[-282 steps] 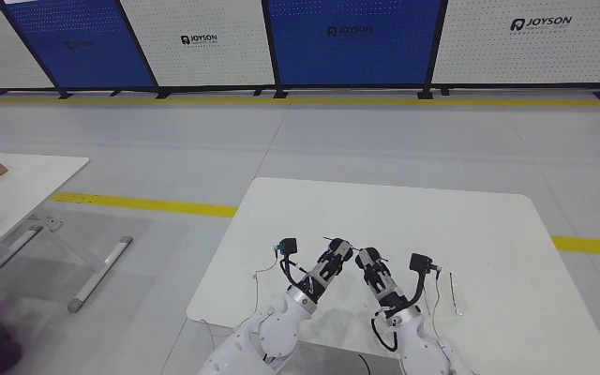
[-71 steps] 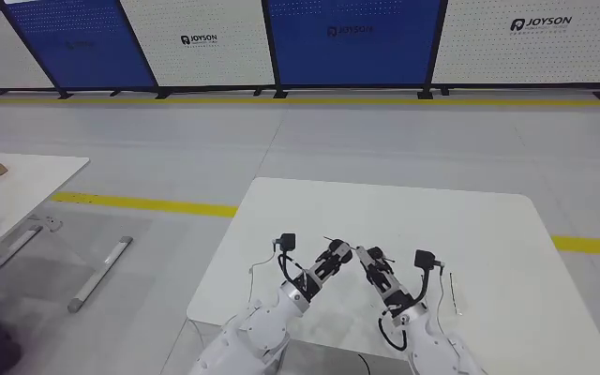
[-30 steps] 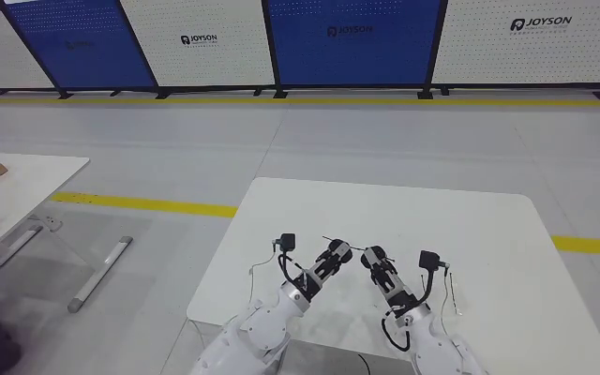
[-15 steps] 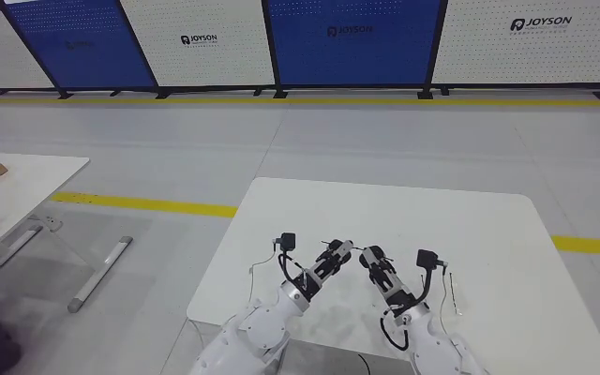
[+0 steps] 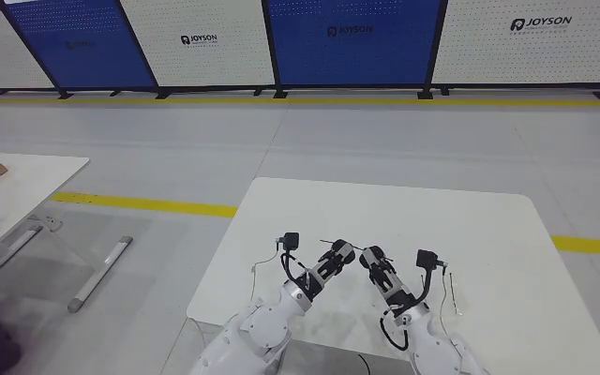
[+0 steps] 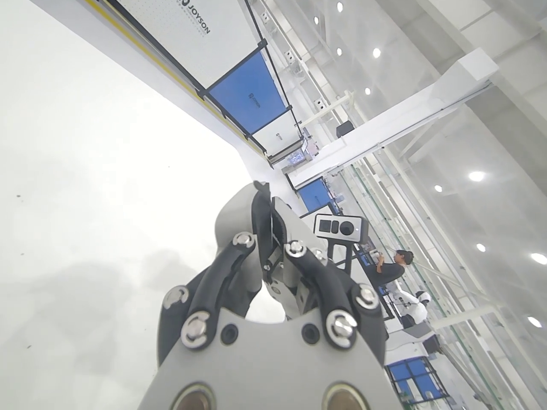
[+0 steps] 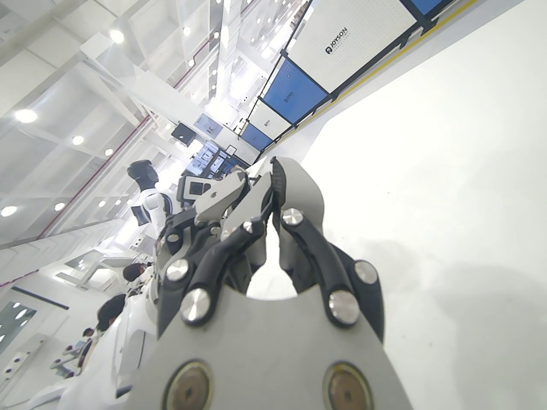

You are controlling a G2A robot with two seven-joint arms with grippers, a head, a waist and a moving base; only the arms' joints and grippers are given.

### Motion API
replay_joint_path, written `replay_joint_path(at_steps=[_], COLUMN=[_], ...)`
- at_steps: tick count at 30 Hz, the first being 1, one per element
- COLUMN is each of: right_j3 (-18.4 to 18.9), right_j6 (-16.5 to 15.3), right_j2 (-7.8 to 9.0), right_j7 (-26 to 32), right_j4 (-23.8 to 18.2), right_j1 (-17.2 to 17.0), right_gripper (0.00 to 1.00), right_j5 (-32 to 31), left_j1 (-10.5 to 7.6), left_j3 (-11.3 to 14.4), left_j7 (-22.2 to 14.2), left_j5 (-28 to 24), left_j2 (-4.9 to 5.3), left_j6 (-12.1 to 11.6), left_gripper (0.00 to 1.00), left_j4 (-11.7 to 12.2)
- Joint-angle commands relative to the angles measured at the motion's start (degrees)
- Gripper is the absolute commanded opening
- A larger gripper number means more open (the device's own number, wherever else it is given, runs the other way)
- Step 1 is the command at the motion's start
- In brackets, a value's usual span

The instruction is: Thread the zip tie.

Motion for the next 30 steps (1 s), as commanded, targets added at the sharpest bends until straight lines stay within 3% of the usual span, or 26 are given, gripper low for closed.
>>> replay_joint_path(at_steps=[1,18,30], right_j3=[-0.01,0.1,0.41], right_j6=[-0.18,-0.51,-0.5], right_j2=[0.03,0.31,0.45], right_j7=[0.14,1.77,2.82], right_j4=[0.04,0.2,0.18], right_j1=[0.06,0.39,0.0], right_gripper=[0.0,0.0,0.02], right_j5=[-0.26,-1.49,0.53], left_j1=[-0.07,0.58,0.8], left_j3=[-0.02,-0.05,-0.17], left_j7=[-0.11,-2.73,-2.11], left_j5=[0.44,0.92,0.23], left_j2=[0.03,0.37,0.42], left_j6=[0.3,0.14,0.35], left_gripper=[0.0,0.0,0.0], left_j4=[0.12,-0.54,-0.58])
